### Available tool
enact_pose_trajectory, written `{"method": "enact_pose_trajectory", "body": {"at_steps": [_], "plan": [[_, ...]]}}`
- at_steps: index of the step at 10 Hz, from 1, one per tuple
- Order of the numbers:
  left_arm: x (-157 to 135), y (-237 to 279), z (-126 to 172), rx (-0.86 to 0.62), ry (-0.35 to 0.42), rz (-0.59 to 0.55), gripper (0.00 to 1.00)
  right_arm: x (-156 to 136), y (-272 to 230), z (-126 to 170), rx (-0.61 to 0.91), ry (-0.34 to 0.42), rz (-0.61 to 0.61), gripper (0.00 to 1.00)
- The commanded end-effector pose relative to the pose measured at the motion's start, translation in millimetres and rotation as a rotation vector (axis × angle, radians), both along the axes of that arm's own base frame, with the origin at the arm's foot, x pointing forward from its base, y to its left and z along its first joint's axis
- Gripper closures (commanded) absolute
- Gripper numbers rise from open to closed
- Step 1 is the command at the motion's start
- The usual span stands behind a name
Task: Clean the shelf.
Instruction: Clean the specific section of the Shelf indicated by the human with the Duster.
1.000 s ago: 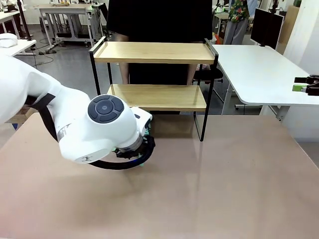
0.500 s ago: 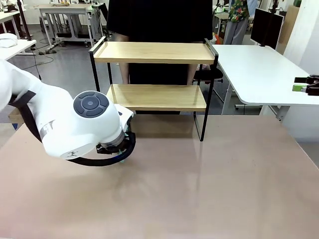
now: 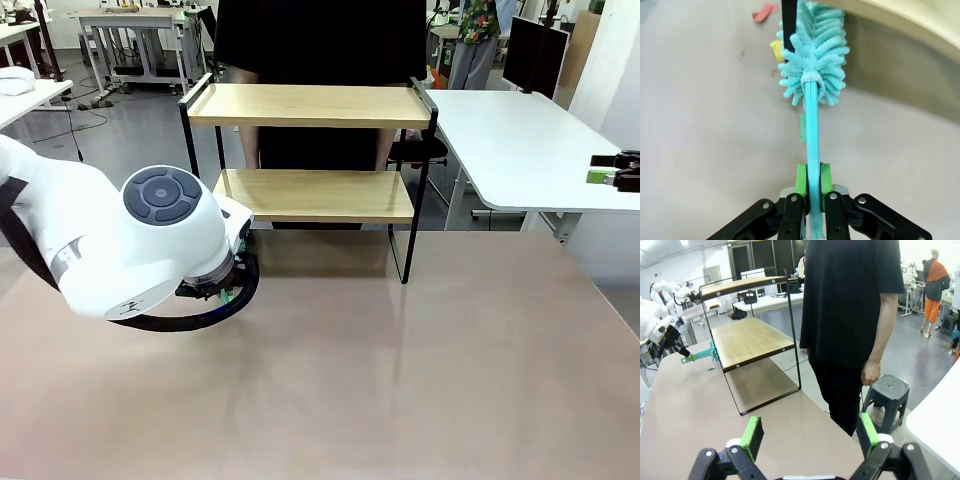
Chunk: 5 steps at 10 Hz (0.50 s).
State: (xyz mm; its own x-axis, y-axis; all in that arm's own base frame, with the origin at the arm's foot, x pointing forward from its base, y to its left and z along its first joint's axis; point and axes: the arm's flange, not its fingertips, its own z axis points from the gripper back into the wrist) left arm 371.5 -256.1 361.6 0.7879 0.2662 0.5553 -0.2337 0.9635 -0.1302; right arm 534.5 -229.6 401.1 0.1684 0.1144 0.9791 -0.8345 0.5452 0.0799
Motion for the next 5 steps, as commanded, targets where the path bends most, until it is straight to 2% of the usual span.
{"method": "enact_pose_trajectory", "body": {"at_steps": [1, 5], "plan": [[3.0, 1.8, -12.0, 0.013, 0.020, -0.002, 0.87, 0.7, 2.7, 3.2, -0.002, -0.006, 0.002, 0.00], [3.0, 1.8, -12.0, 0.013, 0.020, -0.002, 0.87, 0.7, 2.7, 3.2, -0.002, -0.006, 0.002, 0.00]]}}
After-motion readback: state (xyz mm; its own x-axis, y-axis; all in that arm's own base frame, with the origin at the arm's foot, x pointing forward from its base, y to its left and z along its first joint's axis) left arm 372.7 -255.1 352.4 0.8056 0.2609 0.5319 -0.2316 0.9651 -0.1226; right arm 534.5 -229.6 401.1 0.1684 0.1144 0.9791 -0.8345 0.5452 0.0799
